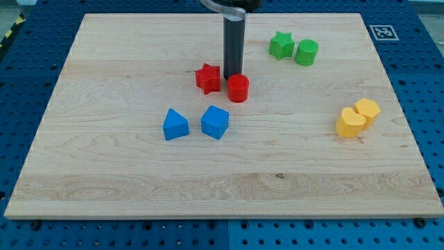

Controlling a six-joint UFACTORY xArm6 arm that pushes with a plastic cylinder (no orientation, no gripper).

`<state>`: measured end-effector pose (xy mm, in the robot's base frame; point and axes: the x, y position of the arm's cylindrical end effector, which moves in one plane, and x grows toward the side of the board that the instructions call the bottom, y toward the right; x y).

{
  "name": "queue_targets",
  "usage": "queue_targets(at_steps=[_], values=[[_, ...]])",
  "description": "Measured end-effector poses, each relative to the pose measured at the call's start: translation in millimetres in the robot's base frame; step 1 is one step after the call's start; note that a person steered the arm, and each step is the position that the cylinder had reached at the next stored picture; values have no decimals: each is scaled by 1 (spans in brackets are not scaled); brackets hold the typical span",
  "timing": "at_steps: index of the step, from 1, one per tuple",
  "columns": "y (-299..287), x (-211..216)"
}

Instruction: Separate the red blocks

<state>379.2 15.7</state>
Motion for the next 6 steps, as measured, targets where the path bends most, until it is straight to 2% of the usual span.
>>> queue_targets(at_steps=[2,6], values=[[23,16],[9,24]])
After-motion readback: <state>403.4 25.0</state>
